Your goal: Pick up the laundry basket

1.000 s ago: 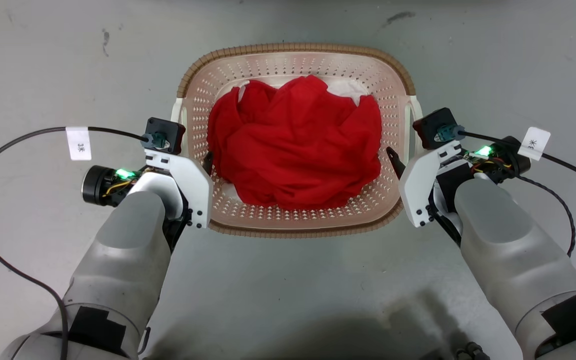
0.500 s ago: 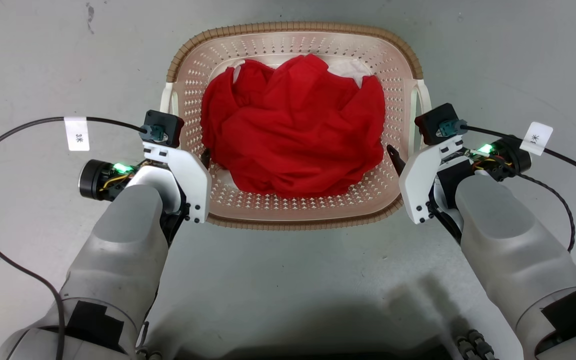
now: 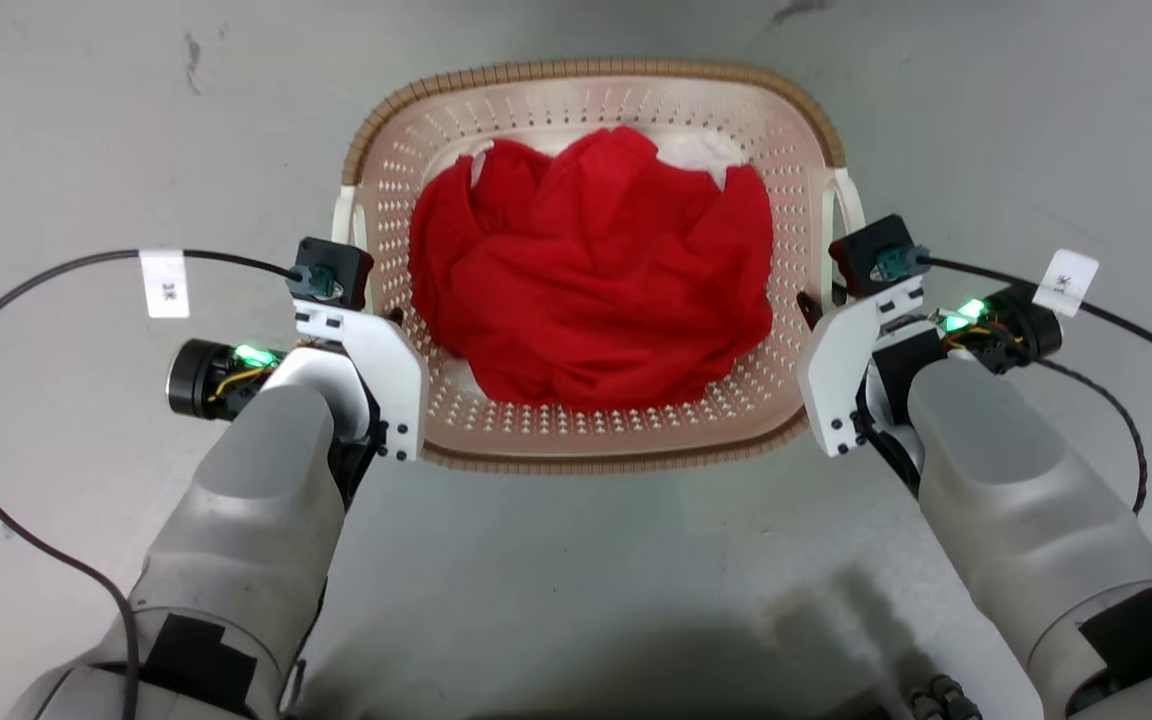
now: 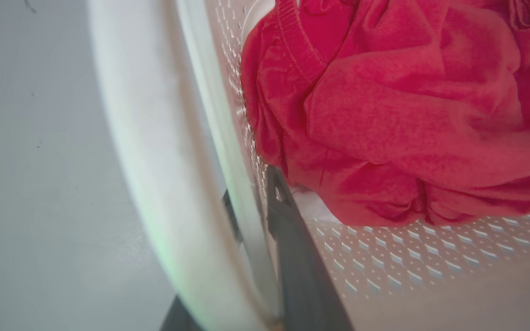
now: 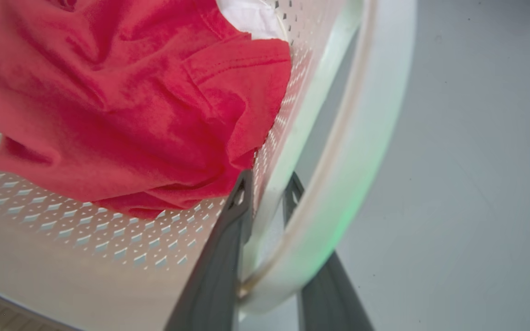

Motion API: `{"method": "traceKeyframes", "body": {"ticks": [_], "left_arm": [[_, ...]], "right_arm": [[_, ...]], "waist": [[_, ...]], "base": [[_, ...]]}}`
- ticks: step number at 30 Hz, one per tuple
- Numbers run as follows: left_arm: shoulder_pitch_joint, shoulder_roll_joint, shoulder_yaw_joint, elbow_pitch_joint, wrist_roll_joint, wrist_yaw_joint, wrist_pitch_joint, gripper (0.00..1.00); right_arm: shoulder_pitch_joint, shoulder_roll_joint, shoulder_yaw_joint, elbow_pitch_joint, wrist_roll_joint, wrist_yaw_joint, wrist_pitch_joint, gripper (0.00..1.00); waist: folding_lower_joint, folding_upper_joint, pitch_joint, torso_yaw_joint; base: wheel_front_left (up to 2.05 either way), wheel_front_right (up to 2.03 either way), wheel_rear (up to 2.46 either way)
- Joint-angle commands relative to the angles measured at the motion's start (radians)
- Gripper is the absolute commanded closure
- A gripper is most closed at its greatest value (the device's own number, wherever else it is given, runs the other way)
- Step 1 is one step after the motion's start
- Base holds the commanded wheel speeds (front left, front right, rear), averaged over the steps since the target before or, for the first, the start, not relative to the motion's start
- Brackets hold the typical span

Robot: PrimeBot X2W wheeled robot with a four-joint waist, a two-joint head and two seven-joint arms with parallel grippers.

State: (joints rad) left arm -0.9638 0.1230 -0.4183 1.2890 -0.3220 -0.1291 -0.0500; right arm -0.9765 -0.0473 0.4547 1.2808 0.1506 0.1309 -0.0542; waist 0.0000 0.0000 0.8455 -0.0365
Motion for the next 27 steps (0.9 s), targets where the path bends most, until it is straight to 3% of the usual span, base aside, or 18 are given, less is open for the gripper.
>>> {"method": "traceKeyframes", "body": {"ticks": [1, 27], "left_arm": [[0.016, 0.007, -0.009, -0.001, -0.005, 0.0, 0.004, 1.0], [0.208, -0.021, -0.096, -0.001, -0.147, -0.001, 0.131, 1.0]], "right_arm": [[0.02, -0.005, 0.011, 0.004, 0.003, 0.0, 0.008, 1.0], [0.204, -0.002, 0.189, -0.048, 0.172, 0.0, 0.161, 1.0]], "waist": [[0.0, 0.0, -0.021, 0.002], [0.0, 0.0, -0.357, -0.013]], "base": [[0.0, 0.0, 0.0], [0.0, 0.0, 0.0]]}}
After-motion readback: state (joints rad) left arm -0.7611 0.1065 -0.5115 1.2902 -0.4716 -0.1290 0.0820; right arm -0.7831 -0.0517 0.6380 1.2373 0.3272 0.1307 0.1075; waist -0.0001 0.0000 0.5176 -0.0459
